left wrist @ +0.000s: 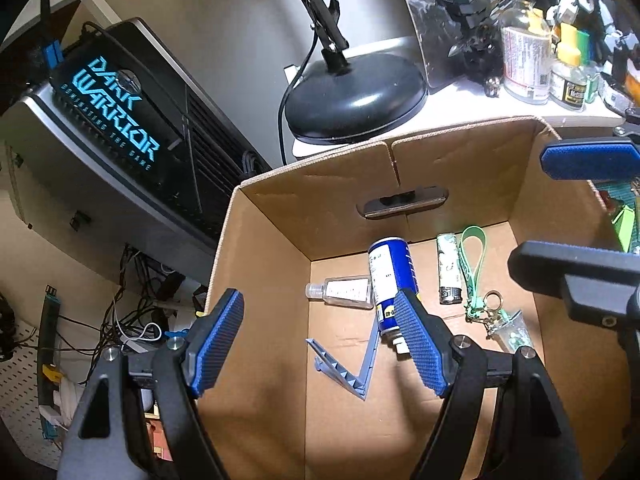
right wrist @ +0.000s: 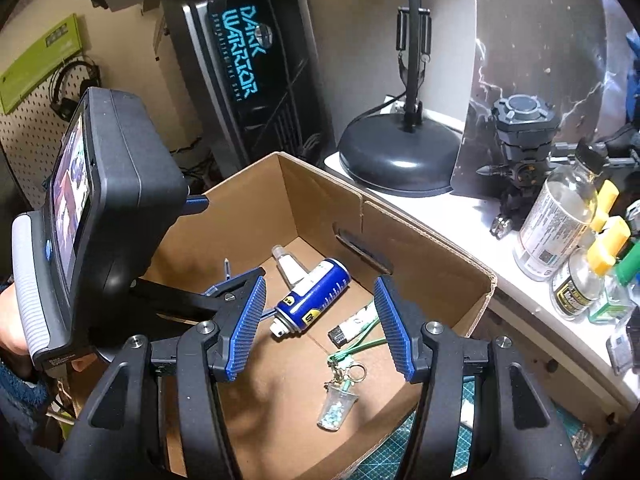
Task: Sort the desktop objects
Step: 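Withdraw both open tools from the box back toward the mat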
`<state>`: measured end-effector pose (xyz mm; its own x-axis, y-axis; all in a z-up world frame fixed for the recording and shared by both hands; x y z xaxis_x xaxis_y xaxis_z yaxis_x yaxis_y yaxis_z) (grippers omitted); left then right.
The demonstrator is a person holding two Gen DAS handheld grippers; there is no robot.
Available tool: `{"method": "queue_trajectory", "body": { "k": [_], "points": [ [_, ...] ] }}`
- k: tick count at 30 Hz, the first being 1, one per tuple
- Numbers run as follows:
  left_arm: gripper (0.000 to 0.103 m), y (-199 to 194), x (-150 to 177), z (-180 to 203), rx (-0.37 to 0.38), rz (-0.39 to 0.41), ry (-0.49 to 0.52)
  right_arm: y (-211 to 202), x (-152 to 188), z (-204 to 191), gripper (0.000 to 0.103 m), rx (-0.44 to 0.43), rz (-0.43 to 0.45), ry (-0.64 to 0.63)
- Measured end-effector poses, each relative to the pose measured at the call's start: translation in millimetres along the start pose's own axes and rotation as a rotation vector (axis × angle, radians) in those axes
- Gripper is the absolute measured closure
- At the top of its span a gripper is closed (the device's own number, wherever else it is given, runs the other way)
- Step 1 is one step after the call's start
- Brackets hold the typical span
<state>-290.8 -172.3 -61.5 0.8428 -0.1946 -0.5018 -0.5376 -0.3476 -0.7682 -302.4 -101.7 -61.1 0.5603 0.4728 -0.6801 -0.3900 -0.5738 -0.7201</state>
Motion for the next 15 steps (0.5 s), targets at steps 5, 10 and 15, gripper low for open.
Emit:
{"method": "queue_trajectory", "body": {
  "k": [5,10,15],
  "points": [
    [0.025,-13,1,-1,-0.003,0.017,-0.005,-11,0,-5,0.049,-0.002,0.014,-0.006],
    [0.025,-28,3,-1,-0.007,0.034,-0.005,-23,3,-11,0.049,0.001,0.024,-0.012],
    [0.025,-37,7,-2,-0.01,0.04,-0.008,-33,5,-18,0.049,0.003,0.028,-0.023]
  ]
}}
Point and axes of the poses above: each gripper's, at about its wrist camera, not at the fingertips, and y roughly the way its jaws point, z to its right, x to its underside, the point moved 6 cm from there along y, roughly the way its jaws point, and after that the axes turned 1 degree about y, right-handed, at the moved point
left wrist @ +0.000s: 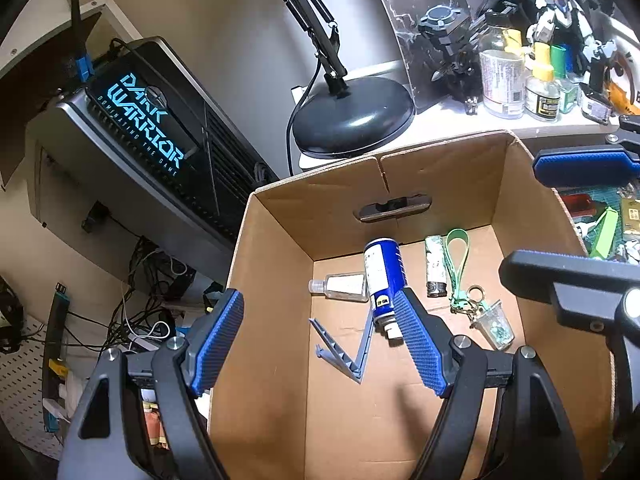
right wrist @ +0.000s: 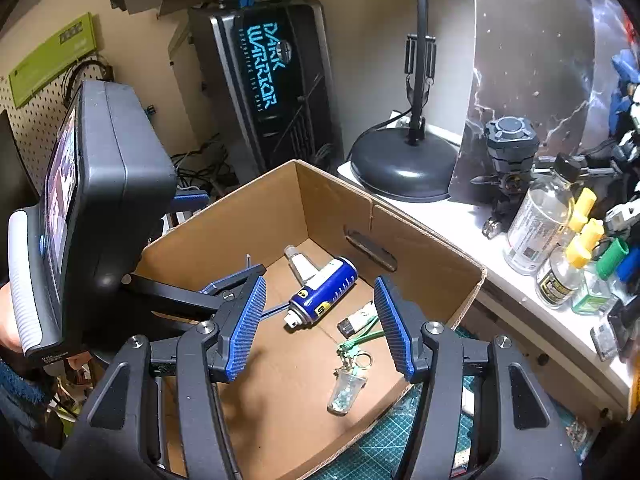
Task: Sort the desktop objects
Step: 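Withdraw both open tools from the box back toward the mat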
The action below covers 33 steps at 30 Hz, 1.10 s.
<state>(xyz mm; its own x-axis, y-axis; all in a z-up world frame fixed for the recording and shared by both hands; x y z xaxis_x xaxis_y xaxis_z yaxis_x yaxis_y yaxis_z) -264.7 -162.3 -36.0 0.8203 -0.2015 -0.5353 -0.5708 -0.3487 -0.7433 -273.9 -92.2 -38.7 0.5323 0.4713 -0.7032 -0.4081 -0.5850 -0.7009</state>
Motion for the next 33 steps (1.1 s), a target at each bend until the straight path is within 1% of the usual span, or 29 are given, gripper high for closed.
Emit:
{"method": "queue_trajectory", "body": {
  "k": [6,11,14,17,24,27,28,33],
  "points": [
    [0.025,-17,9,-3,0.001,0.019,-0.019,-17,4,-9,0.049,0.001,0.017,-0.009],
    [0.025,-42,20,-5,0.002,0.063,-0.037,-33,12,-17,0.049,0.003,0.043,-0.024],
    [0.025,-60,27,-4,-0.007,0.102,-0.04,-46,19,-25,0.049,-0.002,0.065,-0.032],
    [0.025,-79,32,0,0.004,0.143,-0.047,-60,26,-33,0.049,-0.005,0.091,-0.041],
    [0.025,-129,42,10,-0.003,0.277,-0.065,-108,43,-55,0.049,0.01,0.182,-0.064],
    [0.024,-150,47,21,0.016,0.326,-0.062,-128,53,-62,0.045,0.031,0.214,-0.079],
    [0.021,-156,48,26,0.031,0.344,-0.062,-134,58,-63,0.044,0.043,0.223,-0.083],
    [0.019,-177,58,50,0.071,0.404,-0.054,-164,86,-56,0.044,0.083,0.265,-0.052]
  ]
}}
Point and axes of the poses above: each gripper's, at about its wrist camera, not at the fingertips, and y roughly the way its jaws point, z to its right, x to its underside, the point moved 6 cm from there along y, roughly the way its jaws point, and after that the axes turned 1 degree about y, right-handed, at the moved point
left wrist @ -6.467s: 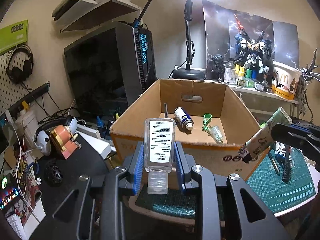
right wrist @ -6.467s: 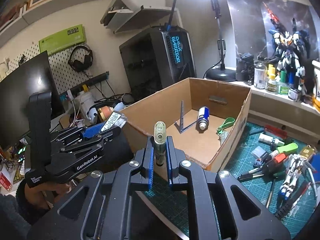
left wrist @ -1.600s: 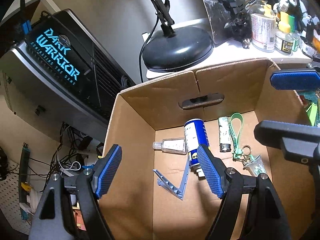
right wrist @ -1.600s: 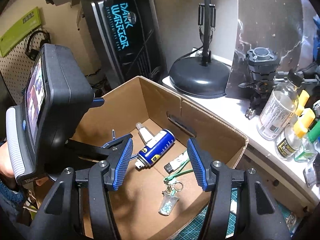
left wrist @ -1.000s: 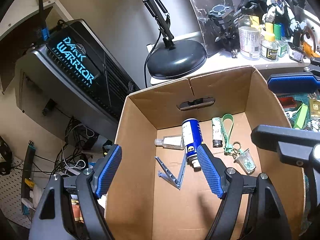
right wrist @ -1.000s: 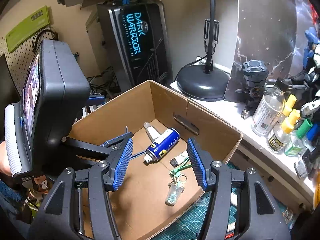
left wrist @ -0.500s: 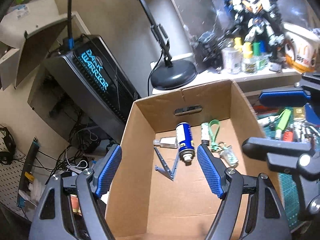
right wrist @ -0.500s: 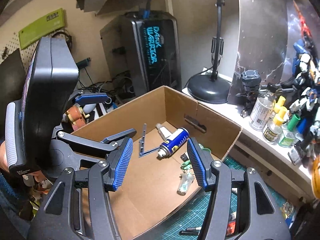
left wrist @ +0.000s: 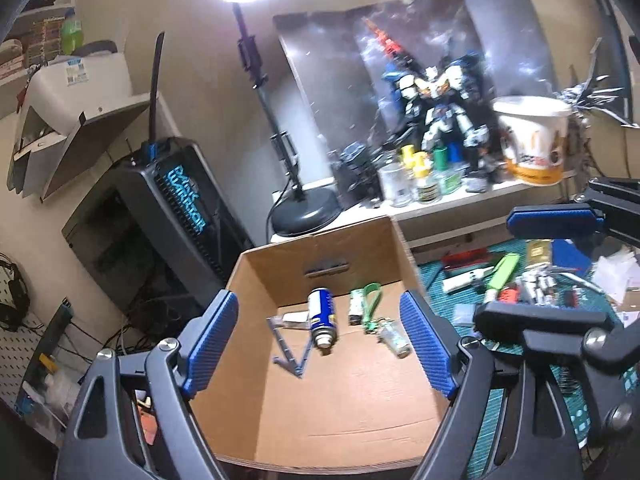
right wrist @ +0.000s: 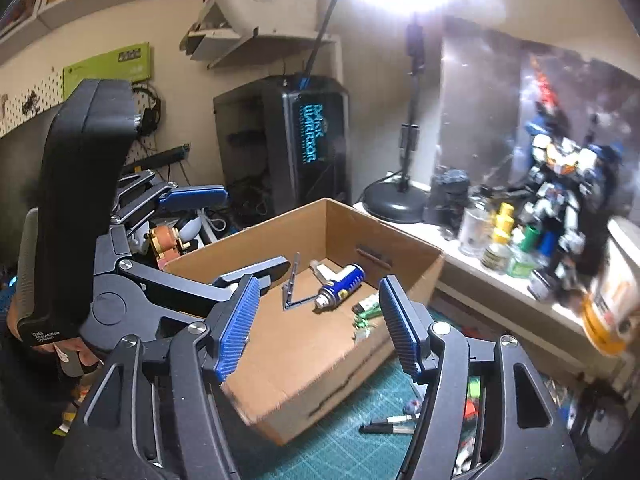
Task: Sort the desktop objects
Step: 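Withdraw both open tools from the box back toward the mat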
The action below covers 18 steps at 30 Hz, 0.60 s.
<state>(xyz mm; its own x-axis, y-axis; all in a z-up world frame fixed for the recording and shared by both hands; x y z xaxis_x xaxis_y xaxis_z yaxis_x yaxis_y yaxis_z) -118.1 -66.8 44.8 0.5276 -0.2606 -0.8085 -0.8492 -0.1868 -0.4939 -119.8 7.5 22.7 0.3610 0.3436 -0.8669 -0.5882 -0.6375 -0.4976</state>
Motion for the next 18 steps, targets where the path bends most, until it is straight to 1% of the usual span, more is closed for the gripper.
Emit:
{"method": "queue_trajectory", "body": {
  "k": [3,5,6,8,9,13,18],
  "points": [
    [0.019,-9,4,14,0.025,0.027,-0.011,-22,13,9,0.043,0.039,0.018,0.024],
    [0.017,-13,9,28,0.052,0.045,0.002,-38,24,16,0.041,0.059,0.034,0.05],
    [0.013,-16,11,36,0.069,0.052,0.012,-46,30,19,0.038,0.069,0.044,0.063],
    [0.013,-18,13,55,0.117,0.057,0.049,-61,43,27,0.035,0.088,0.055,0.088],
    [0.013,-18,12,63,0.129,0.061,0.059,-68,50,31,0.032,0.099,0.056,0.103],
    [0.013,-23,11,94,0.212,0.078,0.066,-89,73,51,0.032,0.159,0.044,0.171],
    [0.013,-16,21,122,0.304,0.061,0.064,-115,101,76,0.026,0.23,0.034,0.249]
  ]
}}
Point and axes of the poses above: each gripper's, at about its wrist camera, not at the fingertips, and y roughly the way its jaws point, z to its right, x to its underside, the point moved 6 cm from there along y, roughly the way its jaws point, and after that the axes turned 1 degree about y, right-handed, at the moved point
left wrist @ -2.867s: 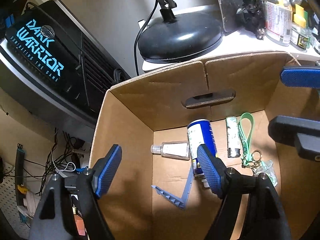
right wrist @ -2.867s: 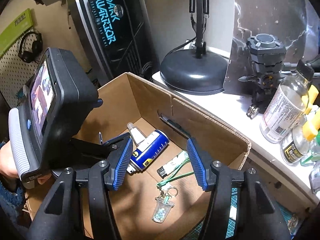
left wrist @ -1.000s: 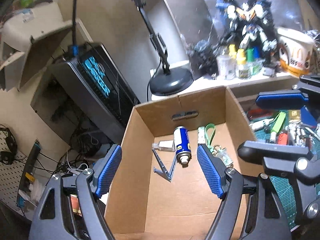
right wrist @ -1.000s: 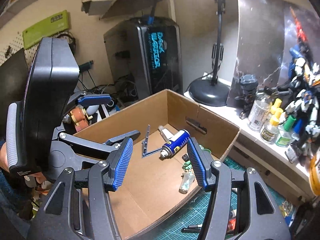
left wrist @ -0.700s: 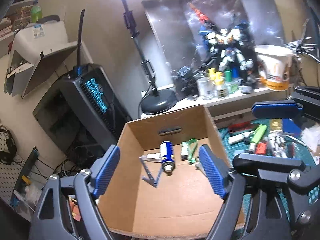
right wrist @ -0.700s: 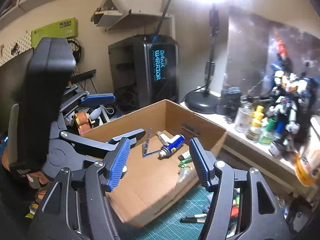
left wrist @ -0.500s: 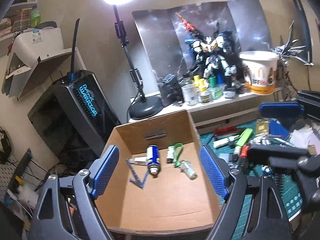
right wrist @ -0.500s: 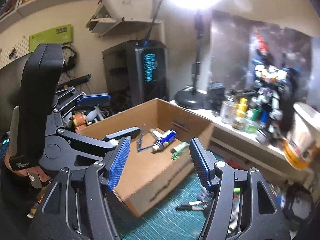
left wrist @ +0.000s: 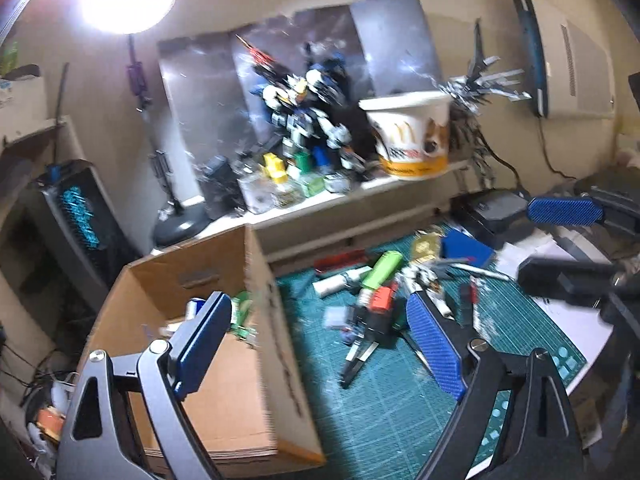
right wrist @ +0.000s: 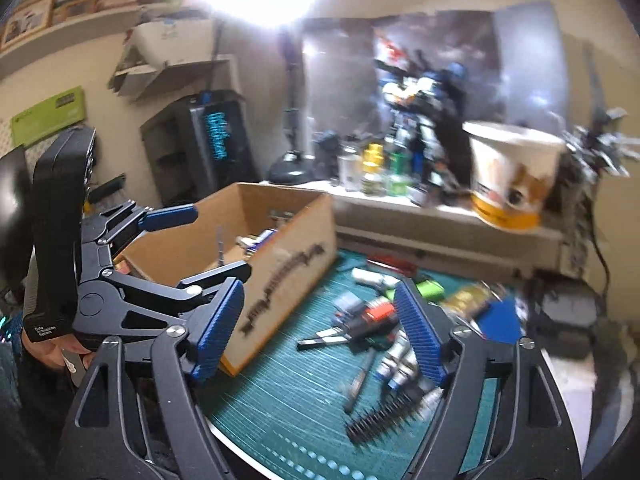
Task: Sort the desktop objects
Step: 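Withdraw both open tools from the box back toward the mat, then move both open tools over the red-capped spray can and tools on the mat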
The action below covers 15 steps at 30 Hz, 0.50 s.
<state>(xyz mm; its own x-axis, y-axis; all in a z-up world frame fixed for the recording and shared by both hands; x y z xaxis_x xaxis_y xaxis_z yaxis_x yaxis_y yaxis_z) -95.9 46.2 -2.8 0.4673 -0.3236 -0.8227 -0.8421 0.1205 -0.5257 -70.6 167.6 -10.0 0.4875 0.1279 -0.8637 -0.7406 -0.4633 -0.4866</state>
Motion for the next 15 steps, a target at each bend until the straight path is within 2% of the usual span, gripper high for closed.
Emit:
{"method": "queue_trajectory", "body": {
  "k": [4,8,12,15],
  "points": [
    [0.013,11,9,7,0.056,-0.009,-0.02,-13,16,26,0.026,0.053,-0.013,0.063],
    [0.013,3,24,18,0.09,0.052,-0.014,-23,34,46,0.026,0.118,-0.029,0.1],
    [0.0,-10,52,35,0.142,0.099,-0.038,-32,59,61,0.022,0.165,-0.048,0.136],
    [0.0,-7,71,53,0.199,0.074,-0.067,-33,79,72,0.022,0.168,-0.07,0.174]
  ]
}}
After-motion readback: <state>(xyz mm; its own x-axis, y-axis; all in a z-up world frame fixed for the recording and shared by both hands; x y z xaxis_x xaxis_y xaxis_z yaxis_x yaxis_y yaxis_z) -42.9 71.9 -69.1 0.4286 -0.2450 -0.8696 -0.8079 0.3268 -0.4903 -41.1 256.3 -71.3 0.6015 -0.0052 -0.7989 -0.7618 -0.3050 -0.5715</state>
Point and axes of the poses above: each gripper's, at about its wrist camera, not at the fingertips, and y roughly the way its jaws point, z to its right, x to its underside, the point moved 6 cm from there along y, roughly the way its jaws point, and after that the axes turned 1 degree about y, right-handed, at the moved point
